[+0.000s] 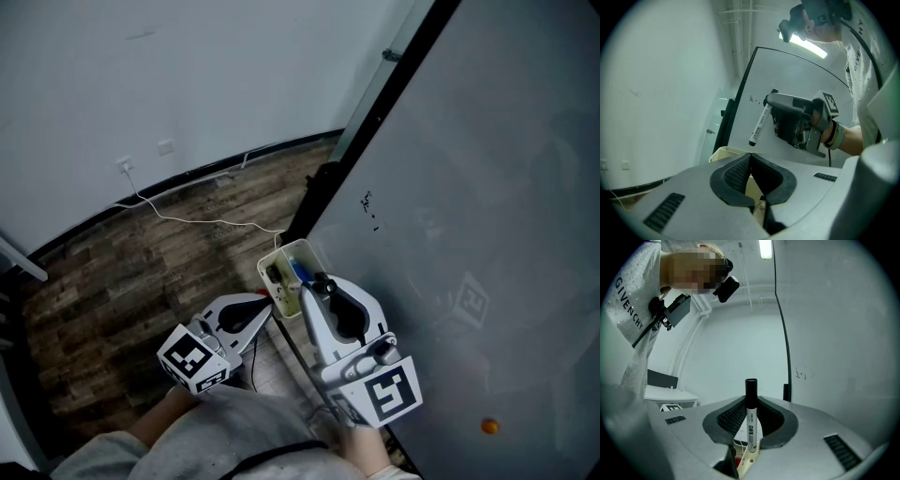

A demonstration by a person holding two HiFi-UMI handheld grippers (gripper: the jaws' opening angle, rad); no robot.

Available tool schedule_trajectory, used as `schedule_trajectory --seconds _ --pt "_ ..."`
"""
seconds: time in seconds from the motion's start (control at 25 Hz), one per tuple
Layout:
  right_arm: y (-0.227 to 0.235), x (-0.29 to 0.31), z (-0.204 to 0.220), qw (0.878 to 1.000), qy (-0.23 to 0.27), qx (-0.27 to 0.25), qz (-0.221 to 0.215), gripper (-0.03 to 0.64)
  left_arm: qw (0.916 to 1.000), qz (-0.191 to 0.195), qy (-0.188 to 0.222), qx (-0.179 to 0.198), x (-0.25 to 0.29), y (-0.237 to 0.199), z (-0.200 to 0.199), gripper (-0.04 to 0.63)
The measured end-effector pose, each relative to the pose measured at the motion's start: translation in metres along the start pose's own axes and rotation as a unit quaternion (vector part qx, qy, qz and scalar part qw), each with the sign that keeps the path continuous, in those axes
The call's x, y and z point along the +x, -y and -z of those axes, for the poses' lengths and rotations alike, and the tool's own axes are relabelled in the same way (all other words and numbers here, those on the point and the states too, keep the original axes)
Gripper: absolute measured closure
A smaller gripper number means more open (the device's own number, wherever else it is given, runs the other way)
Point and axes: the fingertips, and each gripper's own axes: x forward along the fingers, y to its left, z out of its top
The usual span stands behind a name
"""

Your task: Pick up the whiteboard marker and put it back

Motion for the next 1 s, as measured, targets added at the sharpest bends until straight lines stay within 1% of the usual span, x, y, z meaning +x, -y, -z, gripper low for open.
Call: schedule_trajectory --seconds 0.16,0.32,0.56,1.0 --pt "-0.0010 0.0017 -0.0043 1.000 0.006 0.000 -0.003 0.537 1.0000 -0.004 -0.001 0.002 -0.0002 -0.0015 0.0004 0.580" --pt "0.0041 0.0014 -0.0028 1.000 0.002 -0.008 0.011 0.537 1.0000 -0.005 -0.004 0.007 0.0001 -0.0025 0.0002 0.580" --pt "0.0000 0.0034 -0.0062 1.000 0.007 -0.004 -0.007 0.537 0.9999 -0.006 -0.004 0.014 0.0002 -0.0022 -0.0014 0.580" --pt "-0.0017 0.0037 -0.0047 1.000 0.004 0.002 -0.013 0.537 0.9998 -0.018 0.004 0.011 -0.0026 -0.0042 -0.0083 0.580"
